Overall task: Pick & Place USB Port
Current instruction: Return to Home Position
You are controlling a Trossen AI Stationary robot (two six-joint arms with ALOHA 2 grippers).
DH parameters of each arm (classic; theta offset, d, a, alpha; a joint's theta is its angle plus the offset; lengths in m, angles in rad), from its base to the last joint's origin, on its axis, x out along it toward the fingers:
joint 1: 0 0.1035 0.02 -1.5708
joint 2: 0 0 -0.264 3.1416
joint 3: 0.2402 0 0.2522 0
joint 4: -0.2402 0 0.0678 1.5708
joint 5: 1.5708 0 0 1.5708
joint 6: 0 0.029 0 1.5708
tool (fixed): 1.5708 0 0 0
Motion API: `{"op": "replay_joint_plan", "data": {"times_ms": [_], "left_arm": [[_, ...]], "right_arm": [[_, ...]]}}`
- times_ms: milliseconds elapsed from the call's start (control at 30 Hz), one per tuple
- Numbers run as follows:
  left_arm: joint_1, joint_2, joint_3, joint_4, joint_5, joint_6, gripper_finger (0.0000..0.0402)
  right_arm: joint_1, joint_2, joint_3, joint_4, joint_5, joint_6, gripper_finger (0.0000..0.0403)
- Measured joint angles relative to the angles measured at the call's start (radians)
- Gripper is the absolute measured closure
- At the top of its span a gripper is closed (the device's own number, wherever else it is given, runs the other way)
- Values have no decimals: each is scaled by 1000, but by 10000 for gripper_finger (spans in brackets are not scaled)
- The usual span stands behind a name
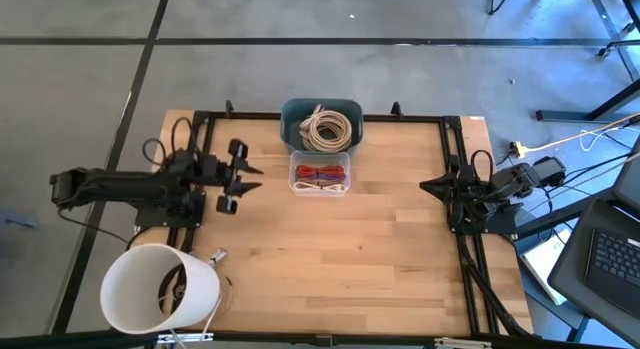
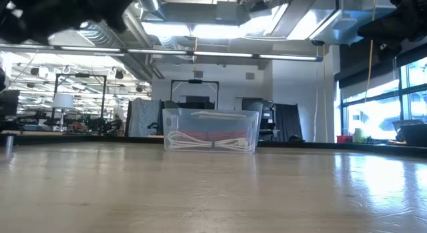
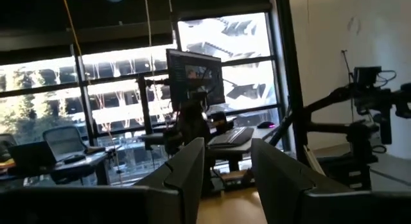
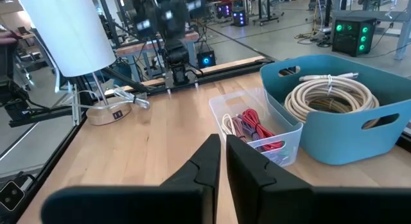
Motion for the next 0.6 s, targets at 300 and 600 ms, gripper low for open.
{"op": "replay_joint_plan", "data": {"times_ms": [300,600], "left_arm": [[-69,-246,-192,-84,-146,15,279],[-80,-589,-193,-590,-220,-3,278]], "right_arm": [[0,0,0,0,0,1,372],[0,0,0,0,0,2,372]]}}
